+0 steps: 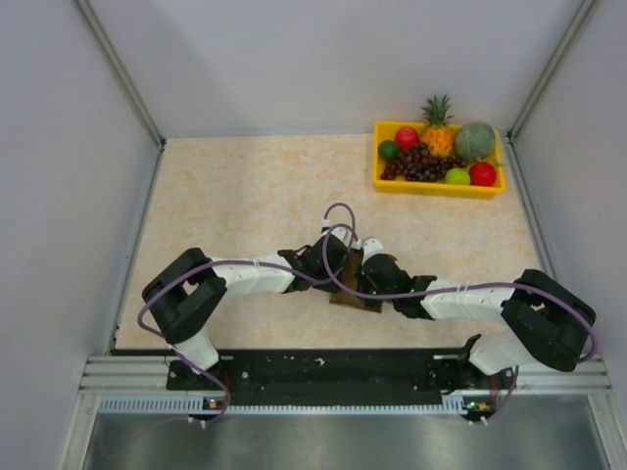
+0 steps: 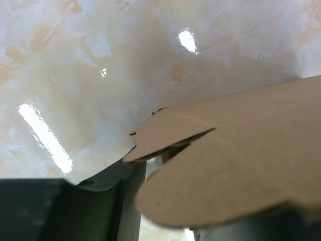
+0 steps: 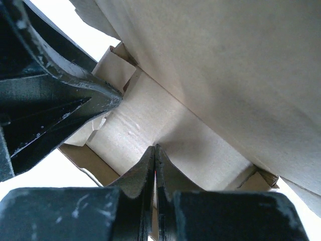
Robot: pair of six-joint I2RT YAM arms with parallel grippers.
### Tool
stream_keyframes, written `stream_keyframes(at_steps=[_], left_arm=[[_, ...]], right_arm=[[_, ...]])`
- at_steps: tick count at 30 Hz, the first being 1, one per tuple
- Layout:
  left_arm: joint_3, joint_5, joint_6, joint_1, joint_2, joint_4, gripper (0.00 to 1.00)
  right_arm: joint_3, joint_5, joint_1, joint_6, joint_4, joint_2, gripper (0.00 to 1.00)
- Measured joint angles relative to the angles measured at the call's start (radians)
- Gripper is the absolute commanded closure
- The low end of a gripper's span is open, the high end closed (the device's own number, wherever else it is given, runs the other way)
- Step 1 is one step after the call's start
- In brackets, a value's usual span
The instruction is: Fold the paper box
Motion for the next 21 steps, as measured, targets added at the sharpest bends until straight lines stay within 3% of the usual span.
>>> stream_keyframes(at_steps=[3,8,16,21], left_arm=[[0.026,-0.014,-0.014,-0.007,0.019,-0.028,0.73],[0.047,-0.028,-0.018,-0.014,0.032,-0.052,0.75],[0.118,-0.108,-0.04,-0.042,0.081,-0.129,0.99],[0.209,-0.195,-0.045,-0.073,0.14,-0.22,1.0]], right_arm=[[0.0,0.0,0.0,0.005,0.0,0.0,1.0],[0.0,0.0,0.0,0.015,0.0,0.0,1.0],[0.0,-0.001,0.001,0.024,0.0,0.0,1.0],[0.0,0.016,0.002,0.058,-0.002,0.002,1.0]])
